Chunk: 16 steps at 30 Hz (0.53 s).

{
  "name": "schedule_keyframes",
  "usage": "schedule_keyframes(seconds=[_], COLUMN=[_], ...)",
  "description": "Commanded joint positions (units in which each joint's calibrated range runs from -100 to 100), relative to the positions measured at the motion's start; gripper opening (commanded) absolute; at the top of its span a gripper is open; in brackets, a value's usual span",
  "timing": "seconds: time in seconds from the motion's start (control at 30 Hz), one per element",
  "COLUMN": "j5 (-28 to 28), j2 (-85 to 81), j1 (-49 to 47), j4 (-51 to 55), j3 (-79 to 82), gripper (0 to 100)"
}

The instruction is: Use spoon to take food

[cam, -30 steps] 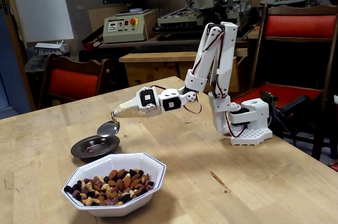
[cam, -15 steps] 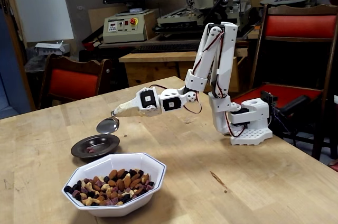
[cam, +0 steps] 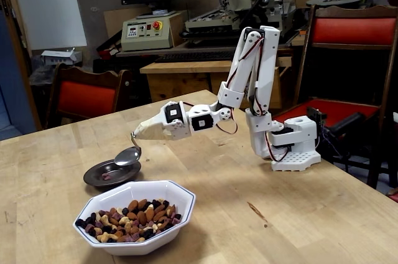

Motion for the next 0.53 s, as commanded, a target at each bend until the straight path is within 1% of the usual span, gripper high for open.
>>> schedule_keyframes(seconds=[0.0, 0.27, 0.5], j5=[-1.37, -8.69, -11.53], j2=[-3.93, -3.84, -3.67], j1=[-0.69, -0.69, -0.69], j4=[-1.00, -0.92, -0.84], j3=[-1.53, -9.14, -11.45], gripper=[4, 4, 4])
